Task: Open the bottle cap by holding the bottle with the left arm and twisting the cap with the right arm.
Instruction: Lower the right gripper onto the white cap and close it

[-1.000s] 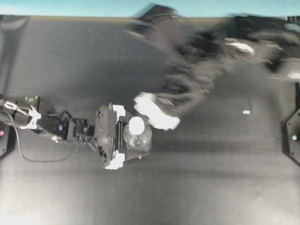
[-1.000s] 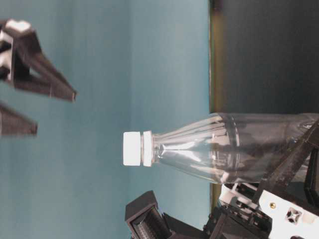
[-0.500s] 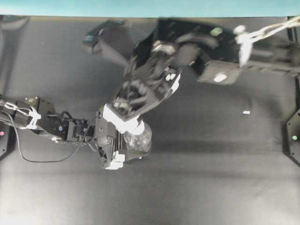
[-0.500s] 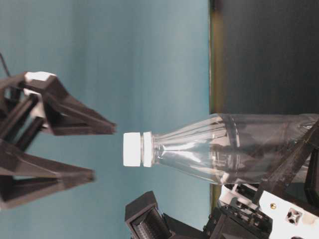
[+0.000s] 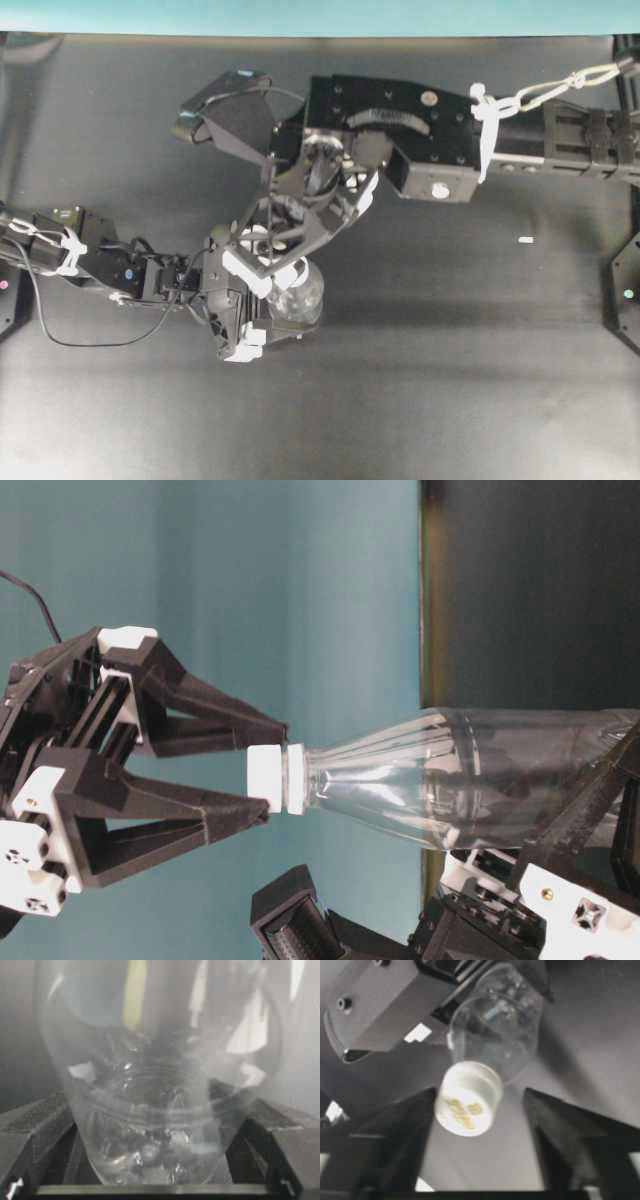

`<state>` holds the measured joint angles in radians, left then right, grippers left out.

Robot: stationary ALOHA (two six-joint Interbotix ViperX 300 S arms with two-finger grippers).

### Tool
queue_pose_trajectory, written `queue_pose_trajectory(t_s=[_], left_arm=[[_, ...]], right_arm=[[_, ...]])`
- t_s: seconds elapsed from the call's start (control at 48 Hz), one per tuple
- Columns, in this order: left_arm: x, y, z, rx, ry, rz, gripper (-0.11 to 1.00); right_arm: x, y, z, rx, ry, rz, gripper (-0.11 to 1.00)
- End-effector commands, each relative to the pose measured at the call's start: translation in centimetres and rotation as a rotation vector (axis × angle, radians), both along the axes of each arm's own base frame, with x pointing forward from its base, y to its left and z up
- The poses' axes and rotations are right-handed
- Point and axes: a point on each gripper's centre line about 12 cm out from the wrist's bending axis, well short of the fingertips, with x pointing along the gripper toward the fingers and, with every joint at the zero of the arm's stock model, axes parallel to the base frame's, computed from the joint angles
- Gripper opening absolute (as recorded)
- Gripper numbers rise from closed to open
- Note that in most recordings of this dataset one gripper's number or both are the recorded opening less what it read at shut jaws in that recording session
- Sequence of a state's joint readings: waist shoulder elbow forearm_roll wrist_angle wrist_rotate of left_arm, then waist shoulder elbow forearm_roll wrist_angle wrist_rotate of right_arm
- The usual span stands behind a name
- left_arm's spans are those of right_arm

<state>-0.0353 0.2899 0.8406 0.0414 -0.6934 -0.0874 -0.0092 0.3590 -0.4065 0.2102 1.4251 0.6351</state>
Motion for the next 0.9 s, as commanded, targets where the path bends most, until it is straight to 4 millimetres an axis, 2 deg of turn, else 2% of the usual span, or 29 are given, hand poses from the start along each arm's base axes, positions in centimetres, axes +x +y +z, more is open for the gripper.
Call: queue_pose_trajectory(t_s=[0.0,0.063,0.333,0.875], left_arm=[[0.1,-0.3,0.3,0.001,-0.009,-0.009,0.88],[0.0,-0.3,0.3,0.001,-0.008,-0.009,0.88],[-0.1,-0.2,0.1,0.004,0.011,-0.009,0.88],[-0.1,-0.2,0.1,0.007,0.012,-0.011,0.88]], right_arm=[[0.0,1.2,0.0,-0.003,-0.012,0.023,0.49],[0.1,1.3,0.1,-0.004,-0.023,0.031,0.37],[0.1,1.7,0.2,-0.027,-0.042,0.145,0.37],[0.5,0.1,1.3,-0.192,-0.092,0.784,0.37]])
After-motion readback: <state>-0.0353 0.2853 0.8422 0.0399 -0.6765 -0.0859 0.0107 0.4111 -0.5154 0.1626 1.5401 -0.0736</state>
